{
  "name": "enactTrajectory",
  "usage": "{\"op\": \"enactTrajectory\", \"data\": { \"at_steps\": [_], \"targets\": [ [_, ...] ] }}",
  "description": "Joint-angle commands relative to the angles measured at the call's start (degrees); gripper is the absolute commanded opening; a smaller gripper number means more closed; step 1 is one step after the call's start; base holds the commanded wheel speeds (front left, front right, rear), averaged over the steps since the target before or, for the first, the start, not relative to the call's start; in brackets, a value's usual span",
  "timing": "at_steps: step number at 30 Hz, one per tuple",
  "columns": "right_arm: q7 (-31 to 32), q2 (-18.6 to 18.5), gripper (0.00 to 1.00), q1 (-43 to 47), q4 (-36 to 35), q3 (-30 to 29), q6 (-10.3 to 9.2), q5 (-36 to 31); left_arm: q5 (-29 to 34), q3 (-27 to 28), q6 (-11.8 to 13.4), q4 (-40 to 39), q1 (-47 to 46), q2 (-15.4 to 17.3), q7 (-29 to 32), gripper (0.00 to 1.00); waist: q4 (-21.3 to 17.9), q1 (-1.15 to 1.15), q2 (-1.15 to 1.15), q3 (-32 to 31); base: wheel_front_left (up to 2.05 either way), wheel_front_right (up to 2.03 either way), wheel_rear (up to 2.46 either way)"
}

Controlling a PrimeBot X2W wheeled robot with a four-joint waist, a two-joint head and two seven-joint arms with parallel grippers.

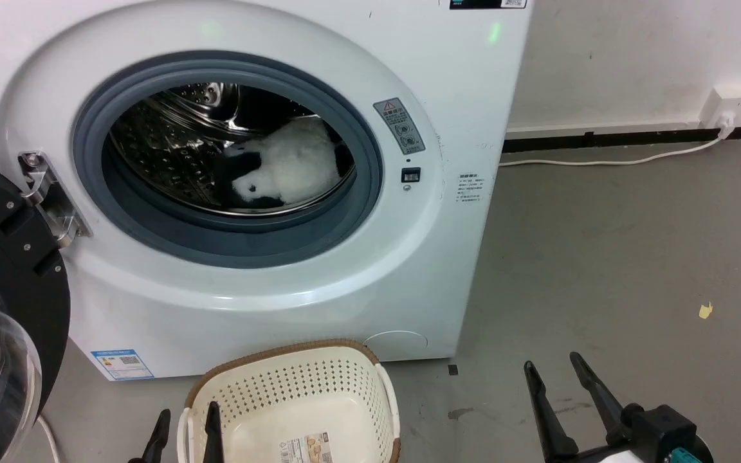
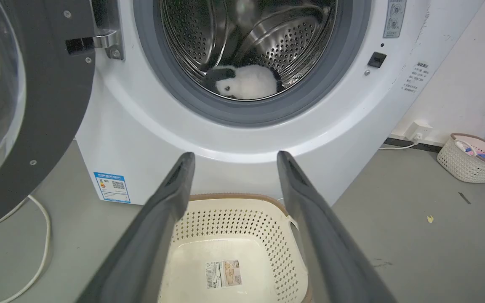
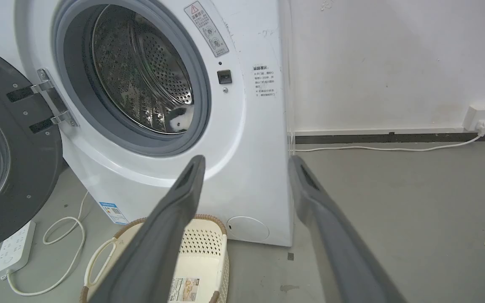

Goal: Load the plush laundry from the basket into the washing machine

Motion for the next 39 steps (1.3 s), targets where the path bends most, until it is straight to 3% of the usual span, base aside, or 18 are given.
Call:
{"op": "enactTrajectory", "data": {
  "at_steps": [1, 3, 4, 39],
  "targets": [
    [-0.26, 0.07, 1.00, 0.87, 0.06, -0.04, -0.04, 0.25, 0.28, 0.05, 0.03, -0.15, 0.20, 0.01, -0.29, 1.00, 0.08, 0.00, 0.00, 0.13, 0.00, 0.00, 0.00],
    [-0.26, 0.07, 1.00, 0.85, 0.10, 0.01, -0.04, 0.32, 0.23, 0.21, 0.10, -0.78, 0.01, 0.01, -0.29, 1.00, 0.15, 0.00, 0.00, 0.27, 0.00, 0.00, 0.00],
    [0.02, -0.01, 0.00, 0.05, 0.02, -0.01, 0.00, 0.00, 0.16, 0.04, 0.01, -0.66, -0.05, 0.00, 0.04, 0.00, 0.15, 0.00, 0.00, 0.27, 0.00, 0.00, 0.00],
    [3.97, 0.01, 0.00, -0.91, -2.19, -2.30, -0.01, -2.85, 3.96, -0.32, 0.73, -2.28, -2.93, -0.01, 3.98, 0.00, 1.97, 0.00, 0.00, 0.35, 0.00, 0.00, 0.00]
  ]
}}
